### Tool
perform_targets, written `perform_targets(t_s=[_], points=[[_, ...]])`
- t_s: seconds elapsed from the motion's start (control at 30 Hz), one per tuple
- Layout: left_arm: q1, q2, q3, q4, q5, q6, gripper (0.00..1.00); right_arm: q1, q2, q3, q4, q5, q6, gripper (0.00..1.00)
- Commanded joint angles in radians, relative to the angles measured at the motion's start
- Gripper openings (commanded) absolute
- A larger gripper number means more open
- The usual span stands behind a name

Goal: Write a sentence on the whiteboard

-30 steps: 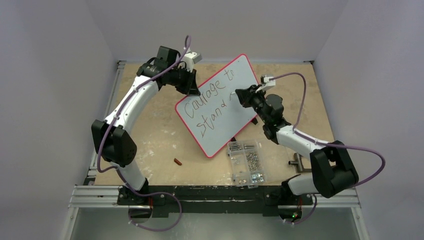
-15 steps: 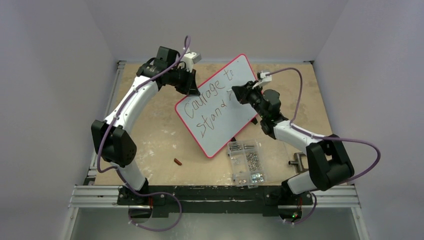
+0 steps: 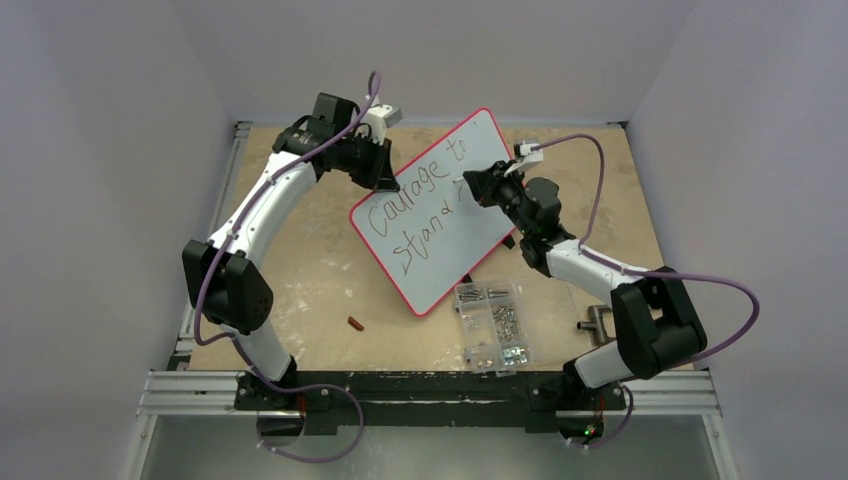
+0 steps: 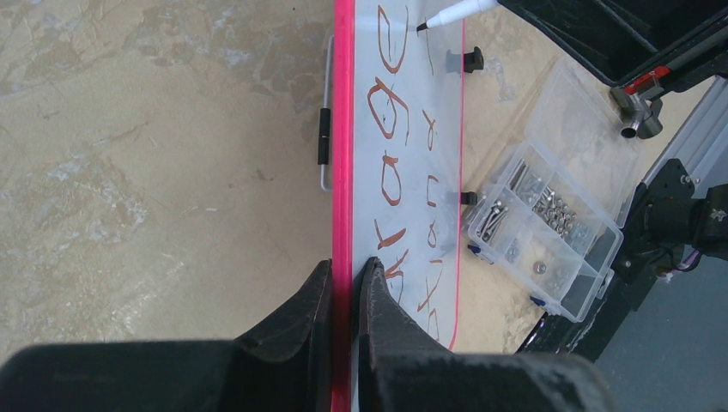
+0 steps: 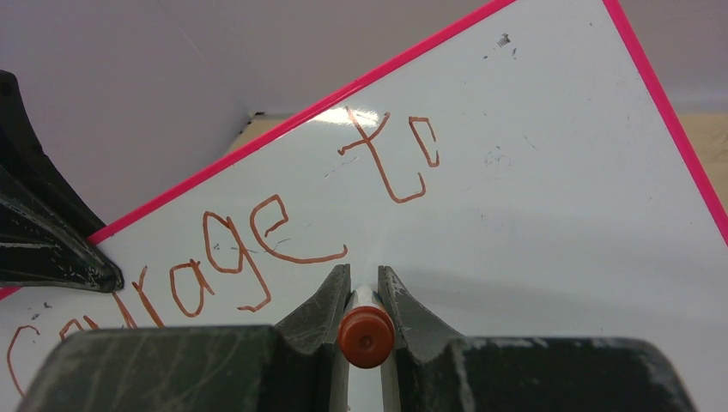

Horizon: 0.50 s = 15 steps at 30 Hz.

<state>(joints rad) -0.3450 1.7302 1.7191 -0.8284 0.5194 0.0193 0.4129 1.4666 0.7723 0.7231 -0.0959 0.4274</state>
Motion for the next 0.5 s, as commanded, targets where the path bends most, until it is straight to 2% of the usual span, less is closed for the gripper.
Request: perform_targets(t_s=[0.0, 0.47], points=[[0.007, -0.018, -0.019, -0.030, -0.166, 0.077, 0.00, -0.002, -0.004, -0.015, -0.003, 0.027, -0.014, 0.00], [0.006, -0.023, -0.020, -0.030, -0.165, 0.076, 0.00, -0.002, -0.026, -0.104, -0.013, 0.050, -0.019, 0.00]])
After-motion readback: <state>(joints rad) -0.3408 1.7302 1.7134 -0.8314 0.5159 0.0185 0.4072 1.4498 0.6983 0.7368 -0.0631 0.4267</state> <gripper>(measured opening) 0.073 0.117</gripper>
